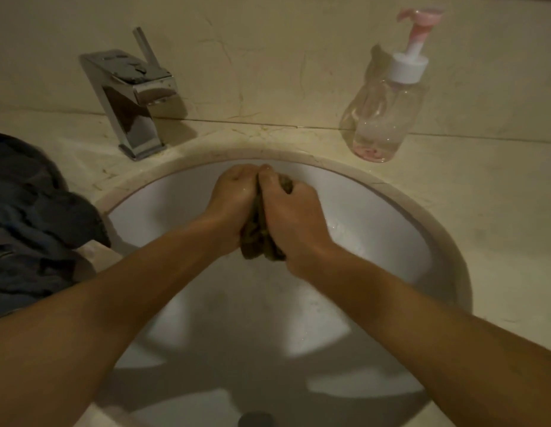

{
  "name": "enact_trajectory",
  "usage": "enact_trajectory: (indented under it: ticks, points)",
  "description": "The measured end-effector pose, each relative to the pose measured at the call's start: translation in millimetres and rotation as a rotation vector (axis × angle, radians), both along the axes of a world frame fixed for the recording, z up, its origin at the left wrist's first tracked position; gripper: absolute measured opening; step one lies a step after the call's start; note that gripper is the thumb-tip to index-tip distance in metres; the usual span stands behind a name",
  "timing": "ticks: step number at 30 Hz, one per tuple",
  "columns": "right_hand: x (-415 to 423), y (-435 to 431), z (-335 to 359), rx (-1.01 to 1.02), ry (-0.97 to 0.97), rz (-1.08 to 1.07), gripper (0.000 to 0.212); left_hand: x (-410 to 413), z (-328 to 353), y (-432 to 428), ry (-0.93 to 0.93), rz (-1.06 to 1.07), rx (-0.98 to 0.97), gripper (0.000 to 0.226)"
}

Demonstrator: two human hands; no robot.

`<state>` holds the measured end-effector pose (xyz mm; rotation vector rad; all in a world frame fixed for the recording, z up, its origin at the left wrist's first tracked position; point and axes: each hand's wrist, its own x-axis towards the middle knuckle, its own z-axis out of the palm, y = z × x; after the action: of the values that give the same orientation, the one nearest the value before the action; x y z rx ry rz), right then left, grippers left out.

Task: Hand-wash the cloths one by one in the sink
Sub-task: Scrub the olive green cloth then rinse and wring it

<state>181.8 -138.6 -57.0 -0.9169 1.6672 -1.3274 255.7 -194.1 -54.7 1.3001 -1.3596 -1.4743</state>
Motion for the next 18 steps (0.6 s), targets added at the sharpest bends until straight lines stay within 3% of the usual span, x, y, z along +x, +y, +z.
enact_trajectory:
  ticks: [3, 7, 12, 14, 18]
  points:
    - [-23.3, -9.0, 4.7, -0.012, -0.006, -0.093, 0.033, -9.3, 6.6, 15.7, 0.029, -0.142, 0.030, 0.024]
    - [-39.4, -9.8, 8.8, -0.093, -0.195, -0.190, 0.039, -17.3, 11.2, 22.4, 0.003, -0.242, -0.016, 0.026]
    - [6.3, 4.8, 1.0, -0.076, -0.026, 0.023, 0.033, 4.9, 13.4, 6.5, 0.156, -0.011, 0.088, 0.029]
    - [4.5, 2.6, 0.8, -0.132, 0.019, -0.007, 0.024, 6.0, 17.7, 10.4, 0.166, -0.046, 0.097, 0.033]
    - [-37.8, -5.6, 8.5, -0.134, -0.084, -0.125, 0.035, -6.2, 24.1, 28.1, 0.088, -0.226, 0.113, 0.030]
